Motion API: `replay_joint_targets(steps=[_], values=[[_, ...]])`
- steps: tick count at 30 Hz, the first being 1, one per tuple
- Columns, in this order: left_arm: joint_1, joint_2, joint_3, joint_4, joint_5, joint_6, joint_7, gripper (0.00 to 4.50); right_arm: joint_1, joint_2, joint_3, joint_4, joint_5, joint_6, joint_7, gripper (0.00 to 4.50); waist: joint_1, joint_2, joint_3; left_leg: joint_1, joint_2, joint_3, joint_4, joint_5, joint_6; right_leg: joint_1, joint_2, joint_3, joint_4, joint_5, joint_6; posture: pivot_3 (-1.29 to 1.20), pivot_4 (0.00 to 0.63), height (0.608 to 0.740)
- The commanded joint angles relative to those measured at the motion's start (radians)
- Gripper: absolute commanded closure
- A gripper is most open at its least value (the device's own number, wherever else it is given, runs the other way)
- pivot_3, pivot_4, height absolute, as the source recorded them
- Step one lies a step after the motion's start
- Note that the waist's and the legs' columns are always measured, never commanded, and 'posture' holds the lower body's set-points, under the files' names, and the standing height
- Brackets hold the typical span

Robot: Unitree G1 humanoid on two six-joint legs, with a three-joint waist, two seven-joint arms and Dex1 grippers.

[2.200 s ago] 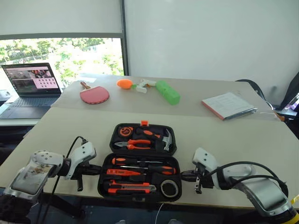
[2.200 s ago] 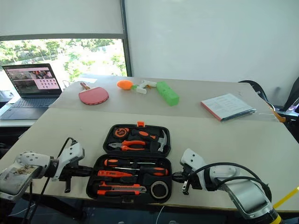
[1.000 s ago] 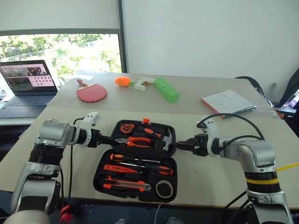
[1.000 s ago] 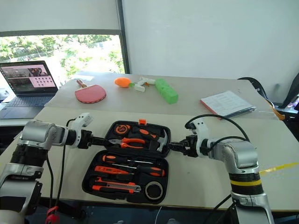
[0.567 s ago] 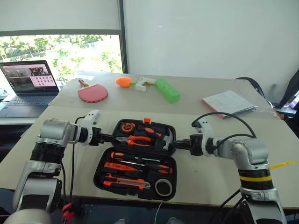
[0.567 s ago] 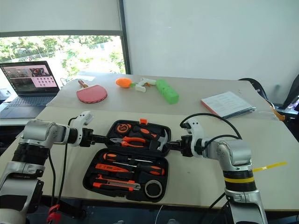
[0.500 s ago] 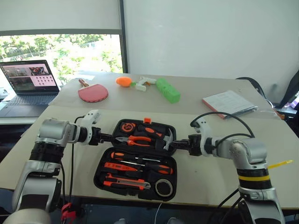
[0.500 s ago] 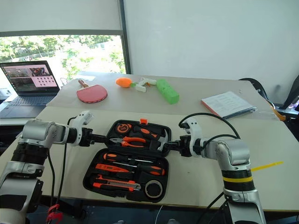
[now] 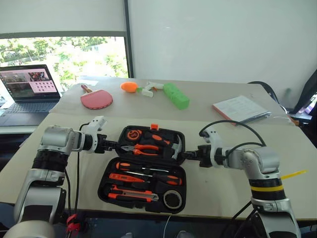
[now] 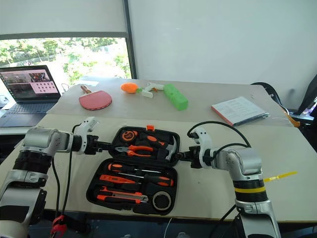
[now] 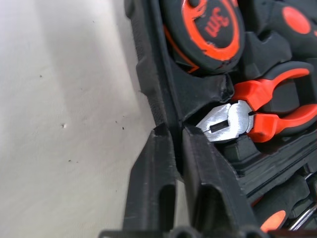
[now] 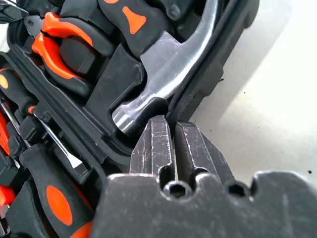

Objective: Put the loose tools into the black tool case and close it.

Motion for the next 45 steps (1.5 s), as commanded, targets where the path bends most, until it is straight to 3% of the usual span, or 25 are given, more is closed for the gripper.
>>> replay_joint_targets(steps=[1,5,16,27,45], values=[[-0.016,0.000,0.012,0.007,-0.009,-0.014,-0.006,4.40,-0.014,0.000,0.000,-0.014,0.018,-0.038,0.020,4.50,0.000,0.000,0.000,0.000,0.000,0.000,0.000,0.000,0.000,0.000,0.000,0.000,0.000,0.000,0.000,0.00,0.150,0.738],[-0.011,0.000,0.026,0.000,-0.026,-0.027,-0.025,4.40,-0.008,0.008,-0.012,-0.035,0.035,-0.066,0.040,4.50,-0.001,0.000,0.000,0.000,0.000,0.000,0.000,0.000,0.000,0.000,0.000,0.000,0.000,0.000,0.000,0.00,0.150,0.738],[0.139,-0.079,0.142,-0.286,-0.110,-0.232,-0.066,4.40,0.089,0.012,-0.046,-0.217,0.051,-0.312,0.113,4.50,0.008,0.000,0.000,-0.005,-0.001,0.000,0.000,0.000,0.000,-0.004,-0.001,0.000,-0.001,0.000,0.001,0.00,0.150,0.738],[0.288,-0.169,0.172,-0.392,-0.060,-0.509,-0.014,4.40,0.251,-0.062,0.091,-0.258,-0.184,-0.739,0.146,4.50,0.010,0.000,0.001,-0.007,-0.003,0.000,0.000,0.000,0.000,-0.004,-0.004,0.000,-0.003,0.001,0.002,0.00,0.150,0.738],[0.534,-0.224,0.176,-0.563,0.113,-0.929,0.195,4.40,0.455,-0.126,0.123,-0.179,-0.528,-1.489,0.117,4.50,0.010,0.000,0.001,-0.004,-0.004,0.000,0.000,0.000,0.000,-0.002,-0.004,0.000,-0.003,0.001,0.003,0.00,0.150,0.738]])
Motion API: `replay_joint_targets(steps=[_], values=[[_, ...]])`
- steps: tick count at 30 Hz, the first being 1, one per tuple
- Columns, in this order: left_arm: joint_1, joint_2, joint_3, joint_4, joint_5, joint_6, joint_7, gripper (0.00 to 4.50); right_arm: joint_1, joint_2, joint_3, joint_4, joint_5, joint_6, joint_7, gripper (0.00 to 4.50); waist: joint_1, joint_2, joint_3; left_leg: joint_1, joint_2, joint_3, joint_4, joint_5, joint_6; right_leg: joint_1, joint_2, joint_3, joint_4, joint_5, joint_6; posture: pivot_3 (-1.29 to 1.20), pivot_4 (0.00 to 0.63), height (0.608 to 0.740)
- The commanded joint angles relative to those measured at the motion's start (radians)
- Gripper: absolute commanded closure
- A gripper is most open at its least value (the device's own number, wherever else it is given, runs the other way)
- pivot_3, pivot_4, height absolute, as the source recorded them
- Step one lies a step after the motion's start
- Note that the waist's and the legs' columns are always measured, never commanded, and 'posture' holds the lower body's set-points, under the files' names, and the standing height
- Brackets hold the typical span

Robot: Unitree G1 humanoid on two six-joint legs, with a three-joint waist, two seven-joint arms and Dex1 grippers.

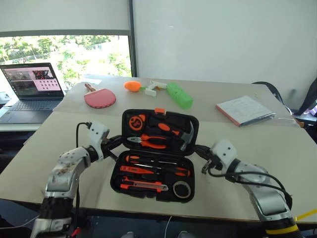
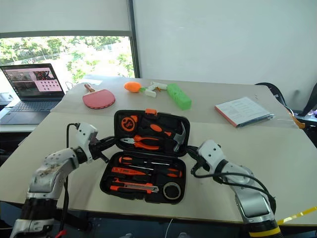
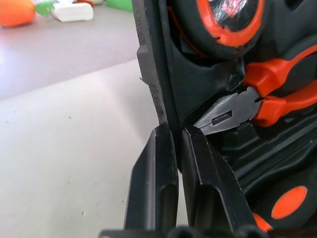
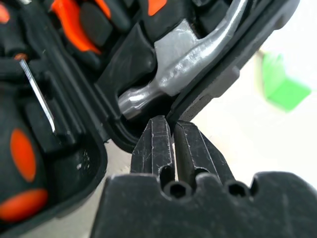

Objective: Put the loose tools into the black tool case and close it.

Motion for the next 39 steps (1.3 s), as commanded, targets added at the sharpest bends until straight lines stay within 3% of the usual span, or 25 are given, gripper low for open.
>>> replay_joint_targets(steps=[1,15,25,26,28,29,30,36,37,39], values=[[0.025,-0.017,-0.028,-0.087,0.038,-0.133,0.032,4.40,0.008,-0.023,0.021,-0.038,-0.055,-0.201,0.010,4.50,0.000,0.000,0.000,0.001,0.000,0.000,0.000,0.000,0.000,0.001,0.000,0.000,0.000,0.000,0.000,0.00,0.150,0.738],[0.211,0.006,-0.001,-0.066,0.152,-0.428,0.126,4.40,0.110,-0.071,0.025,0.088,-0.291,-0.590,-0.136,4.50,-0.005,0.000,0.000,0.007,0.001,0.001,-0.001,0.000,0.000,0.005,0.000,0.001,0.001,0.000,0.000,0.00,0.150,0.738],[0.315,0.039,0.024,-0.093,0.132,-0.439,0.132,4.40,0.168,-0.122,0.042,0.137,-0.354,-0.733,-0.181,4.50,-0.006,0.001,-0.001,0.022,0.001,0.003,-0.004,-0.001,0.001,0.018,0.000,0.002,-0.001,-0.002,-0.001,0.00,0.150,0.738],[0.325,0.045,0.030,-0.098,0.124,-0.436,0.127,3.72,0.173,-0.126,0.045,0.137,-0.355,-0.741,-0.181,3.71,-0.008,0.001,-0.001,0.022,0.001,0.003,-0.004,-0.001,0.001,0.018,0.000,0.002,-0.001,-0.002,-0.001,0.00,0.150,0.738],[0.355,0.065,0.046,-0.123,0.110,-0.418,0.110,3.28,0.191,-0.145,0.048,0.123,-0.340,-0.746,-0.168,3.21,-0.008,0.001,-0.001,0.022,0.002,0.003,-0.005,-0.001,0.001,0.018,0.000,0.002,-0.001,-0.002,-0.002,0.00,0.150,0.738],[0.382,0.085,0.063,-0.147,0.092,-0.398,0.092,2.65,0.211,-0.167,0.045,0.102,-0.318,-0.745,-0.149,2.69,-0.007,0.001,-0.001,0.022,0.002,0.003,-0.005,-0.001,0.001,0.018,0.000,0.002,-0.001,-0.002,-0.002,0.00,0.150,0.738],[0.404,0.104,0.080,-0.167,0.077,-0.385,0.078,2.32,0.229,-0.187,0.040,0.082,-0.297,-0.742,-0.131,2.41,-0.007,0.001,-0.001,0.023,0.002,0.003,-0.006,-0.001,0.001,0.018,0.000,0.002,-0.001,-0.002,-0.002,0.00,0.150,0.738],[0.624,0.357,0.290,-0.211,-0.117,-0.186,-0.212,0.03,0.424,-0.367,-0.012,-0.073,-0.085,-0.653,0.027,0.34,-0.006,0.001,-0.001,0.024,0.007,0.005,-0.007,-0.001,0.001,0.018,0.001,0.001,-0.001,-0.004,-0.004,0.00,0.150,0.738],[0.655,0.410,0.314,-0.191,-0.140,-0.121,-0.261,0.00,0.461,-0.397,-0.022,-0.103,-0.038,-0.620,0.058,0.06,-0.006,0.001,-0.001,0.026,0.008,0.006,-0.007,-0.001,0.001,0.019,0.001,0.002,-0.001,-0.005,-0.006,0.00,0.150,0.738],[0.667,0.494,0.333,-0.144,-0.165,-0.079,-0.353,0.00,0.547,-0.457,-0.037,-0.186,0.081,-0.503,0.128,0.06,-0.004,0.001,-0.001,0.028,0.008,0.007,-0.008,-0.001,0.001,0.020,0.000,0.002,-0.001,-0.008,-0.008,0.00,0.150,0.738]])
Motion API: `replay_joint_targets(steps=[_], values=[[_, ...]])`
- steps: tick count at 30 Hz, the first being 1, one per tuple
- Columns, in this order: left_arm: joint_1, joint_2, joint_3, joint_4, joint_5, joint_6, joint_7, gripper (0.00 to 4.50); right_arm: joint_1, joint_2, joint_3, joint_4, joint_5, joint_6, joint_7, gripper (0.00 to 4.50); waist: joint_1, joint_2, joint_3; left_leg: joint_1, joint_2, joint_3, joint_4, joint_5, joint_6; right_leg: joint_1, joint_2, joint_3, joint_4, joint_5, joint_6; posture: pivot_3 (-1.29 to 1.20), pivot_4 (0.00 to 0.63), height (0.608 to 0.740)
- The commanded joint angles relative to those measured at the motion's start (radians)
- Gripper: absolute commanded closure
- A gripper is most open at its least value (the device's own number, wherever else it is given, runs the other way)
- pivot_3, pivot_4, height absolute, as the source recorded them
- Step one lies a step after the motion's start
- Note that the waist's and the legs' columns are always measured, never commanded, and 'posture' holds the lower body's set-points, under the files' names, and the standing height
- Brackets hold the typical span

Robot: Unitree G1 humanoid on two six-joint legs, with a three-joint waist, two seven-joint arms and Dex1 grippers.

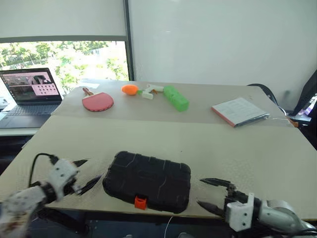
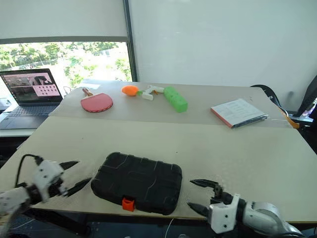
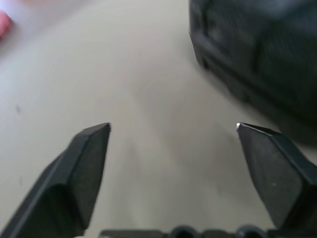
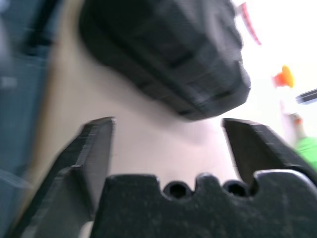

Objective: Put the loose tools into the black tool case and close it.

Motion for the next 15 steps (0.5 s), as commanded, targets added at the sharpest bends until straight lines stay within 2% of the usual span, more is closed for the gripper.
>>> replay_joint_targets(steps=[1,3,5,6,9,10,11,12,15], values=[[-0.008,0.118,0.053,0.058,-0.074,0.113,-0.157,0.00,0.108,-0.088,-0.047,-0.166,0.225,0.188,0.118,0.06,0.005,0.000,0.000,0.001,0.000,0.000,0.000,0.000,0.000,0.000,0.000,0.000,0.000,-0.003,-0.004,0.00,0.150,0.738],[-0.132,0.140,-0.003,0.128,-0.078,0.140,-0.162,0.00,0.159,-0.122,-0.050,-0.253,0.339,0.319,0.159,0.06,0.015,0.000,0.000,0.003,0.001,0.001,0.000,0.000,-0.001,0.001,0.000,-0.001,0.001,-0.006,-0.001,0.00,0.150,0.738],[-0.308,0.141,-0.104,0.210,-0.057,0.140,-0.199,0.00,0.169,-0.146,-0.035,-0.325,0.425,0.441,0.193,0.60,0.027,-0.001,0.000,0.005,0.002,0.001,0.000,0.001,-0.001,0.001,0.000,-0.002,0.001,-0.008,0.001,0.00,0.150,0.738],[-0.391,0.135,-0.159,0.248,-0.036,0.127,-0.225,0.00,0.163,-0.153,-0.025,-0.348,0.451,0.481,0.209,0.73,0.030,-0.003,-0.001,0.006,0.001,0.001,0.000,0.001,-0.001,0.001,0.000,-0.002,0.001,-0.007,0.002,0.00,0.150,0.738],[-0.612,0.110,-0.285,0.341,-0.021,0.134,-0.326,0.66,0.120,-0.133,-0.001,-0.387,0.486,0.570,0.222,1.72,0.030,-0.010,-0.005,0.006,0.001,0.002,0.000,0.001,-0.002,0.005,0.002,-0.002,0.000,-0.006,0.001,0.00,0.150,0.738],[-0.658,0.107,-0.310,0.364,-0.019,0.140,-0.350,1.16,0.106,-0.122,0.003,-0.395,0.490,0.594,0.221,2.21,0.029,-0.011,-0.005,0.005,0.001,0.002,0.000,0.001,-0.002,0.005,0.002,-0.002,0.000,-0.006,0.001,0.00,0.150,0.738],[-0.700,0.105,-0.341,0.380,-0.017,0.140,-0.389,1.32,0.093,-0.112,0.011,-0.400,0.491,0.616,0.223,2.36,0.025,-0.012,-0.006,0.002,0.001,0.002,0.000,0.001,-0.002,0.002,0.002,-0.002,0.000,-0.003,-0.001,0.00,0.150,0.738],[-0.732,0.104,-0.368,0.392,-0.011,0.133,-0.423,1.84,0.083,-0.103,0.020,-0.404,0.489,0.633,0.229,2.85,0.020,-0.012,-0.006,0.000,0.001,0.002,0.000,0.001,-0.002,-0.001,0.003,-0.001,0.000,0.002,0.000,0.00,0.150,0.738],[-0.849,0.074,-0.460,0.432,0.025,0.088,-0.504,2.82,0.063,-0.069,0.071,-0.410,0.457,0.654,0.250,3.84,0.017,-0.012,-0.006,-0.003,0.002,0.001,-0.001,-0.002,-0.002,-0.003,0.006,-0.001,0.000,0.000,0.000,0.00,0.150,0.738]])
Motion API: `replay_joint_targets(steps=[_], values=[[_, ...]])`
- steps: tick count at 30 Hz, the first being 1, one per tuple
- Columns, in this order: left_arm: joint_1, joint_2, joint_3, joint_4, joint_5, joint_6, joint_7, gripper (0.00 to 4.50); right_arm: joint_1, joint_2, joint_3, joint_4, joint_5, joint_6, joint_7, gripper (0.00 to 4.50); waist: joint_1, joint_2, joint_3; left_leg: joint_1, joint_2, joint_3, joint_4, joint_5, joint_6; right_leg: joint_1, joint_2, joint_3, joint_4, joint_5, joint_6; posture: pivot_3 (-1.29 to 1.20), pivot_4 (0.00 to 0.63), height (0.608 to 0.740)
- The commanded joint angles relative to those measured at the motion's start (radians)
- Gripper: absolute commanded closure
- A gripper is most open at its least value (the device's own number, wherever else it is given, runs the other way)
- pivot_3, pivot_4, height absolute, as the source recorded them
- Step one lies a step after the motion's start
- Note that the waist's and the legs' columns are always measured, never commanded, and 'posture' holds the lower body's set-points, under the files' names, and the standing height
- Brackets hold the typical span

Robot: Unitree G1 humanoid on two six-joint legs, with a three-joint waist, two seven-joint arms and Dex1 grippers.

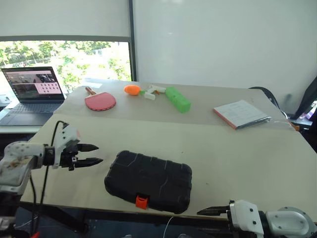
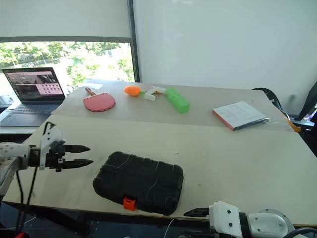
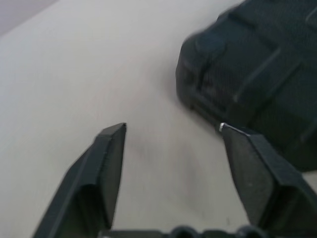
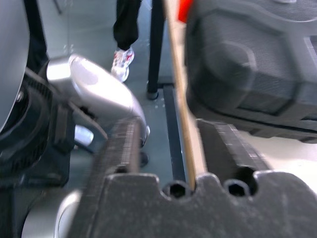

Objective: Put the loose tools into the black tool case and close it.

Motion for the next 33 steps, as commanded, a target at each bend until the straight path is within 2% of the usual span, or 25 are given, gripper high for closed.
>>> replay_joint_targets(steps=[1,2,4,5,7,12,18,21,25,29,33], values=[[-0.110,-0.031,-0.074,0.036,0.036,-0.046,-0.090,3.06,-0.022,0.029,0.047,-0.036,-0.018,0.027,0.026,4.13,0.002,0.000,0.000,-0.001,0.000,-0.001,0.000,0.000,0.000,-0.001,0.000,0.000,0.000,-0.001,0.000,0.00,0.150,0.738],[-0.160,-0.060,-0.101,0.059,0.054,-0.059,-0.095,3.53,-0.034,0.042,0.065,-0.037,-0.018,0.039,0.031,4.48,0.005,0.000,0.000,-0.002,0.000,-0.001,0.000,0.000,0.001,-0.001,0.001,0.000,0.000,-0.001,0.000,0.00,0.150,0.738],[-0.236,-0.108,-0.144,0.112,0.097,-0.085,-0.093,4.31,-0.059,0.062,0.086,-0.037,-0.014,0.063,0.040,4.50,0.010,0.000,0.000,-0.003,0.000,-0.002,0.000,0.000,0.001,-0.001,0.001,-0.001,0.000,-0.001,0.000,0.00,0.150,0.738],[-0.263,-0.126,-0.160,0.136,0.117,-0.098,-0.088,4.46,-0.069,0.070,0.092,-0.036,-0.013,0.073,0.044,4.50,0.012,0.000,0.000,-0.003,0.000,-0.002,0.000,0.000,0.001,-0.001,0.001,-0.001,0.000,-0.001,0.000,0.00,0.150,0.738],[-0.336,-0.185,-0.205,0.239,0.206,-0.170,-0.017,4.46,-0.110,0.091,0.103,-0.031,0.000,0.108,0.047,4.50,0.012,0.000,0.000,-0.003,-0.001,-0.003,0.003,0.000,0.001,0.000,0.001,-0.001,0.000,0.000,0.001,0.00,0.150,0.738],[-0.458,-0.303,-0.254,0.474,0.324,-0.338,0.065,4.46,-0.202,0.155,0.132,-0.023,0.003,0.186,0.036,4.50,0.008,0.000,0.000,-0.005,-0.001,-0.003,0.009,0.000,0.001,0.002,0.001,0.000,0.000,0.002,0.004,0.00,0.150,0.738],[-0.525,-0.380,-0.307,0.635,0.399,-0.454,0.003,4.46,-0.292,0.220,0.145,0.013,-0.038,0.239,0.007,4.50,0.009,0.000,0.000,-0.007,-0.001,-0.003,0.010,-0.001,0.001,0.000,0.001,0.000,0.000,0.002,0.004,0.00,0.150,0.738],[-0.512,-0.375,-0.331,0.630,0.413,-0.443,-0.089,4.46,-0.322,0.240,0.129,0.044,-0.058,0.247,-0.010,4.50,0.003,0.000,0.000,-0.007,-0.001,-0.004,0.010,-0.001,0.002,0.000,0.001,0.000,0.000,0.002,0.004,0.00,0.150,0.738],[-0.438,-0.303,-0.369,0.522,0.399,-0.400,-0.222,4.46,-0.363,0.259,0.072,0.112,-0.086,0.243,-0.048,4.50,-0.014,0.000,0.000,-0.007,0.000,-0.003,0.010,-0.001,0.002,0.000,0.001,0.000,0.001,0.002,0.004,0.00,0.150,0.738],[-0.392,-0.255,-0.363,0.424,0.346,-0.328,-0.228,4.46,-0.379,0.255,0.036,0.160,-0.105,0.227,-0.046,4.50,-0.015,0.000,0.000,-0.005,0.000,-0.003,0.009,-0.001,0.002,0.001,0.001,0.001,0.001,0.002,0.004,0.00,0.150,0.738],[-0.380,-0.240,-0.311,0.404,0.360,-0.311,-0.188,4.46,-0.367,0.249,0.019,0.161,-0.102,0.227,-0.024,4.50,-0.012,0.000,0.000,-0.006,0.000,-0.003,0.010,-0.001,0.002,0.000,0.001,0.000,0.001,0.002,0.004,0.00,0.150,0.738]])
